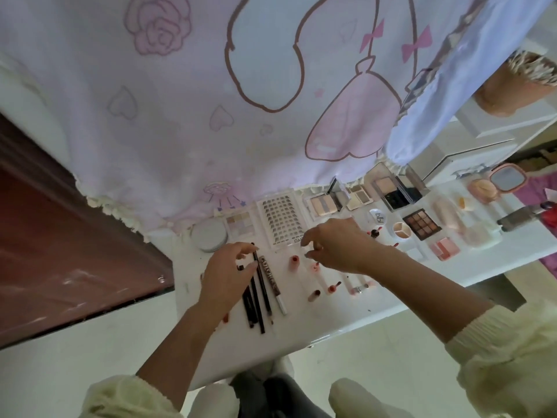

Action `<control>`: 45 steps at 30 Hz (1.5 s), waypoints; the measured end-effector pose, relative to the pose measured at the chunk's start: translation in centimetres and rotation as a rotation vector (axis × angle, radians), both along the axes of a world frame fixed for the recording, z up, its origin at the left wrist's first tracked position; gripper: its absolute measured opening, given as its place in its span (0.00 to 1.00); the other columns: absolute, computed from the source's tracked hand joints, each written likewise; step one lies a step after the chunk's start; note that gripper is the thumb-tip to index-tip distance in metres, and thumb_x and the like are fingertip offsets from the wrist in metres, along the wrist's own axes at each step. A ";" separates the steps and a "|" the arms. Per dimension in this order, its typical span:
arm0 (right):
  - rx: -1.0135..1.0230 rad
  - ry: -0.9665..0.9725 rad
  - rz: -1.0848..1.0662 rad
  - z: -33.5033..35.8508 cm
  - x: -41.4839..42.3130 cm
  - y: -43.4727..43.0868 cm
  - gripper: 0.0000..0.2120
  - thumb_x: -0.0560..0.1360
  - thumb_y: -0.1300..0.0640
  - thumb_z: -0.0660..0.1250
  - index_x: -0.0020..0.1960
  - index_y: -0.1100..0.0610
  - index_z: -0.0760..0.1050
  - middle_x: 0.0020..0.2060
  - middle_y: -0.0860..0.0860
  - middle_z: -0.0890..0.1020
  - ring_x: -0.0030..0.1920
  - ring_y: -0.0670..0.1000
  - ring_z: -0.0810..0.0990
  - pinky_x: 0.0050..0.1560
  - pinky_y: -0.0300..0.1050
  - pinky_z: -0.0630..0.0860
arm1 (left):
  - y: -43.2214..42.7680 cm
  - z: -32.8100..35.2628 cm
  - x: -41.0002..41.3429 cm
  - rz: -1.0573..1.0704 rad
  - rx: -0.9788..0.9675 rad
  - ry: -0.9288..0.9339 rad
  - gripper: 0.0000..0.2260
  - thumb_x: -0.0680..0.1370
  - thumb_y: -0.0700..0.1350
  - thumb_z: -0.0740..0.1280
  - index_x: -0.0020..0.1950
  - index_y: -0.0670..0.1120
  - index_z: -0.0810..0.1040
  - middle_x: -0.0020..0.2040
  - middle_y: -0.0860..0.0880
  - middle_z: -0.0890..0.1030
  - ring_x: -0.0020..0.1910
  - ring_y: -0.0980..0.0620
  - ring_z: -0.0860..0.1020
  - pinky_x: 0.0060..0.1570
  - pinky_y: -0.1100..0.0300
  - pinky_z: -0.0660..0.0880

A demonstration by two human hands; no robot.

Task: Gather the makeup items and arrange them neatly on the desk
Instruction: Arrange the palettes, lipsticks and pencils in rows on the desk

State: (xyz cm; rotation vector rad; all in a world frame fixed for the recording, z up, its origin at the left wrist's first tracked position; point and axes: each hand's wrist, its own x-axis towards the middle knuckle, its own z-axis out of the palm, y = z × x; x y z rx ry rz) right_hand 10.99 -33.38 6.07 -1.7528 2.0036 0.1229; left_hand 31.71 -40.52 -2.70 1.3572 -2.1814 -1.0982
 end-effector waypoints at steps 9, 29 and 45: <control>0.123 -0.022 -0.236 -5.3 9.3 0.3 0.07 0.77 0.63 0.62 0.53 0.61 0.75 0.53 0.57 0.79 0.50 0.56 0.80 0.50 0.47 0.78 | 1.4 -2.6 2.1 -0.065 -0.078 -0.131 0.09 0.79 0.45 0.65 0.57 0.51 0.81 0.54 0.55 0.80 0.58 0.53 0.75 0.51 0.75 0.54; 0.186 -0.042 -0.715 -10.9 13.2 1.5 0.13 0.74 0.63 0.60 0.35 0.56 0.58 0.32 0.49 0.66 0.30 0.49 0.65 0.29 0.40 0.60 | -5.2 -6.5 -1.4 -1.055 -0.677 -0.308 0.18 0.54 0.39 0.82 0.40 0.52 0.84 0.40 0.55 0.82 0.47 0.47 0.80 0.37 0.57 0.76; -0.341 -0.502 -0.789 -4.0 9.6 4.7 0.11 0.76 0.47 0.68 0.43 0.54 0.78 0.31 0.48 0.82 0.29 0.45 0.80 0.37 0.44 0.79 | -5.1 -1.0 1.6 -0.937 -0.708 0.062 0.11 0.79 0.48 0.62 0.53 0.43 0.79 0.43 0.49 0.80 0.39 0.51 0.78 0.40 0.58 0.77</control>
